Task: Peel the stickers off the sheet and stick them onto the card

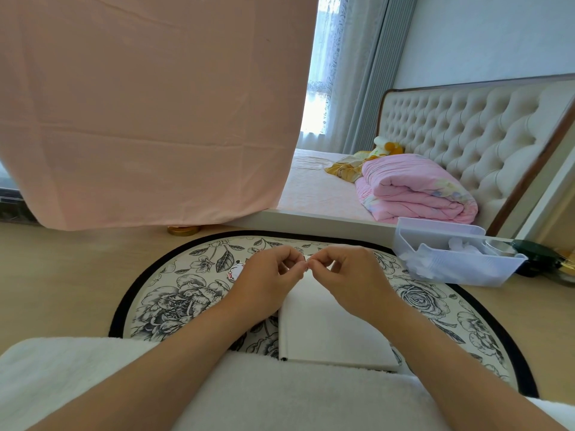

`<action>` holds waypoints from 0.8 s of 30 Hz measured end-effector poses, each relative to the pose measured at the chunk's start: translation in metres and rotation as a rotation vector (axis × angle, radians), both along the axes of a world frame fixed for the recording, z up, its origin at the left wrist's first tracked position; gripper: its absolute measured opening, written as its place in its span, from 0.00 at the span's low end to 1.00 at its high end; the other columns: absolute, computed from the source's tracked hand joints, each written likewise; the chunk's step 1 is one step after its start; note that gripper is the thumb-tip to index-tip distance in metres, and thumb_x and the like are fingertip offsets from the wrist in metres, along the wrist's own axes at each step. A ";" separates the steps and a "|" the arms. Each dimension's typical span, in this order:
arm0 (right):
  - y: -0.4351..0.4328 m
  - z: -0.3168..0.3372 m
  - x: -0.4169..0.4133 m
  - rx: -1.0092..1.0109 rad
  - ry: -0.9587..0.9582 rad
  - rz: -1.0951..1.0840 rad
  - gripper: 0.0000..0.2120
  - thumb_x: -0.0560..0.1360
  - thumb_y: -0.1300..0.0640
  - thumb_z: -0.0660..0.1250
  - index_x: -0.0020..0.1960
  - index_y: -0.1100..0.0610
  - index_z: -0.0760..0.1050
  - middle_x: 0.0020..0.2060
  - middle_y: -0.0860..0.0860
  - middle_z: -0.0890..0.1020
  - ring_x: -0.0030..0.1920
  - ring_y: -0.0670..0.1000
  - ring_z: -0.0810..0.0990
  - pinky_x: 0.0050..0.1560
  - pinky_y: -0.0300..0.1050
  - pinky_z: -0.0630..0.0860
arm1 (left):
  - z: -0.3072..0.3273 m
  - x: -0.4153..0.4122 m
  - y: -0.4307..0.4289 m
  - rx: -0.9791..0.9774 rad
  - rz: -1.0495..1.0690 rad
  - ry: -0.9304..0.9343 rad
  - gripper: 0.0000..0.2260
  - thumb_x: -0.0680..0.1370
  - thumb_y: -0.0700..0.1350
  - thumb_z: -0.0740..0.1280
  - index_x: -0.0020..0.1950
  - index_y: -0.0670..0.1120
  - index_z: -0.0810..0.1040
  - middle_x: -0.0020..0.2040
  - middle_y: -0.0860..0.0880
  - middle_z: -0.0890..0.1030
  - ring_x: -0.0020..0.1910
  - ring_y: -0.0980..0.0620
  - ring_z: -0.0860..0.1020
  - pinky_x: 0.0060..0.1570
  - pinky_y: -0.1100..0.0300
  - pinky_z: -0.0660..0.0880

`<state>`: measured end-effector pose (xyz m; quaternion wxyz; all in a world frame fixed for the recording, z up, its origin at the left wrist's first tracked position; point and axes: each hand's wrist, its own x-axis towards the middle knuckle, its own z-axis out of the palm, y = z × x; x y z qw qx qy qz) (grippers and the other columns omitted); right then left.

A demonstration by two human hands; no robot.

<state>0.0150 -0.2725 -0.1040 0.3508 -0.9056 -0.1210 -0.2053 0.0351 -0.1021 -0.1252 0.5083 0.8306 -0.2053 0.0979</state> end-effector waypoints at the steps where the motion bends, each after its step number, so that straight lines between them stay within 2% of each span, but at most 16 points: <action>1: 0.000 0.001 0.000 0.017 0.020 0.007 0.09 0.75 0.53 0.71 0.36 0.44 0.82 0.35 0.39 0.83 0.29 0.44 0.77 0.37 0.42 0.76 | 0.000 0.000 0.000 0.004 -0.004 -0.002 0.06 0.79 0.47 0.68 0.42 0.53 0.80 0.39 0.53 0.83 0.41 0.51 0.79 0.39 0.66 0.72; 4: 0.000 0.002 -0.001 0.079 0.063 0.029 0.10 0.75 0.55 0.71 0.36 0.46 0.83 0.34 0.42 0.83 0.28 0.46 0.77 0.36 0.41 0.75 | 0.000 0.000 0.000 0.013 -0.015 -0.008 0.07 0.80 0.47 0.67 0.42 0.54 0.79 0.39 0.54 0.83 0.41 0.53 0.78 0.38 0.70 0.71; 8: 0.002 0.004 -0.003 0.206 0.171 0.040 0.10 0.77 0.57 0.70 0.37 0.52 0.82 0.30 0.42 0.81 0.25 0.44 0.76 0.30 0.33 0.70 | 0.000 0.001 0.000 0.010 -0.037 -0.012 0.08 0.80 0.46 0.66 0.42 0.56 0.77 0.40 0.53 0.81 0.40 0.52 0.77 0.38 0.67 0.71; 11: 0.004 0.003 -0.003 0.269 0.229 0.029 0.09 0.78 0.58 0.69 0.40 0.57 0.82 0.26 0.40 0.79 0.24 0.42 0.75 0.29 0.30 0.68 | 0.000 0.001 0.001 0.000 -0.064 0.000 0.08 0.80 0.45 0.65 0.42 0.55 0.76 0.37 0.56 0.77 0.36 0.58 0.73 0.37 0.68 0.70; 16: 0.007 0.005 -0.003 0.347 0.167 0.084 0.02 0.75 0.56 0.74 0.47 0.50 0.85 0.42 0.41 0.85 0.32 0.47 0.79 0.31 0.32 0.72 | 0.001 0.000 0.002 -0.038 -0.074 0.023 0.06 0.81 0.49 0.64 0.45 0.54 0.76 0.40 0.57 0.78 0.33 0.63 0.72 0.33 0.69 0.68; 18: 0.007 0.004 -0.003 0.374 0.159 0.084 0.03 0.74 0.56 0.75 0.47 0.49 0.86 0.41 0.41 0.86 0.31 0.47 0.79 0.31 0.32 0.71 | 0.000 0.001 0.002 -0.046 -0.068 0.026 0.06 0.81 0.50 0.64 0.45 0.56 0.76 0.42 0.56 0.78 0.31 0.64 0.71 0.31 0.70 0.66; 22: 0.005 0.004 -0.001 0.458 0.189 0.045 0.03 0.75 0.58 0.75 0.43 0.53 0.87 0.32 0.42 0.84 0.27 0.45 0.78 0.28 0.33 0.69 | -0.002 0.002 0.003 -0.076 -0.071 0.024 0.05 0.81 0.49 0.65 0.46 0.56 0.77 0.44 0.57 0.79 0.41 0.60 0.75 0.37 0.64 0.69; 24: 0.003 0.004 -0.001 0.446 0.193 0.031 0.04 0.75 0.58 0.74 0.42 0.54 0.86 0.30 0.42 0.83 0.26 0.44 0.77 0.28 0.33 0.69 | -0.002 0.001 0.002 -0.074 -0.059 0.029 0.04 0.80 0.49 0.66 0.46 0.55 0.78 0.43 0.60 0.80 0.45 0.61 0.77 0.42 0.64 0.70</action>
